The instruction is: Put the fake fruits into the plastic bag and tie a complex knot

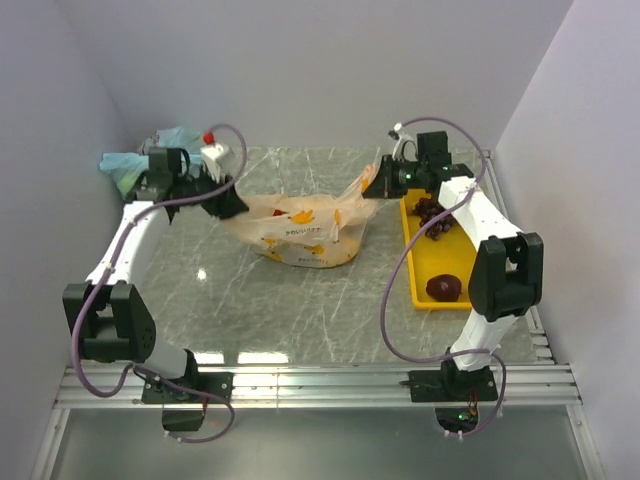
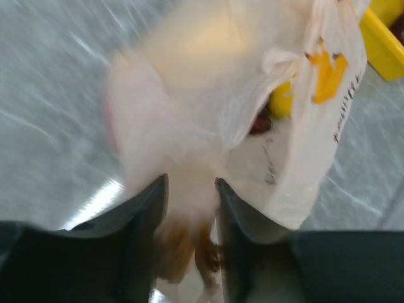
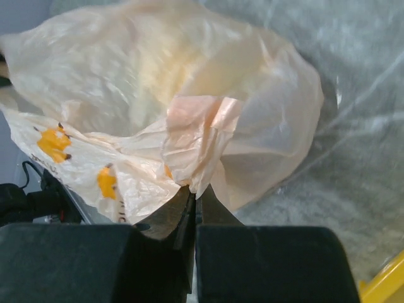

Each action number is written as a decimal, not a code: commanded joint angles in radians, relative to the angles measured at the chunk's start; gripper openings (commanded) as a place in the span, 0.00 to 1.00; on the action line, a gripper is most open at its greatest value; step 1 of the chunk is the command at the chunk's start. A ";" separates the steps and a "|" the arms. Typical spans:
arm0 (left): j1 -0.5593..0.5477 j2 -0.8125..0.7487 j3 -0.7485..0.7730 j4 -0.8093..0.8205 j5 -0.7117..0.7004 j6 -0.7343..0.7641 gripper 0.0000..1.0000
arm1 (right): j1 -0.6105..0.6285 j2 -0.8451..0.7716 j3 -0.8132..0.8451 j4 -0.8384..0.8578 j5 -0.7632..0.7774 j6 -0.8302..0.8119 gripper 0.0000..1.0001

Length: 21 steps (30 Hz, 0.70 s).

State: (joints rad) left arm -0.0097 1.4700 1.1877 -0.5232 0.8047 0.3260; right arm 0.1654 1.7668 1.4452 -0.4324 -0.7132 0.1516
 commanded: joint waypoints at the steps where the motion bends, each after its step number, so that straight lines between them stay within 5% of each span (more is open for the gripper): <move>1: -0.015 -0.027 0.229 -0.017 -0.022 -0.027 0.60 | -0.015 -0.046 0.092 0.041 -0.095 -0.060 0.00; 8: -0.269 0.094 0.541 -0.166 -0.099 0.071 0.92 | -0.012 -0.095 0.057 0.080 -0.098 -0.046 0.00; 18: -0.380 0.335 0.438 -0.046 -0.159 0.272 0.95 | -0.003 -0.110 0.072 0.092 -0.052 -0.026 0.00; 21: -0.380 0.422 0.455 -0.116 -0.150 0.370 0.74 | 0.000 -0.116 0.072 0.098 -0.058 -0.012 0.00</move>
State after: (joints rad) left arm -0.3897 1.8648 1.6188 -0.5980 0.6525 0.5598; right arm 0.1593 1.7061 1.4982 -0.3763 -0.7788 0.1230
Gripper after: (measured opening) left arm 0.804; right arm 0.007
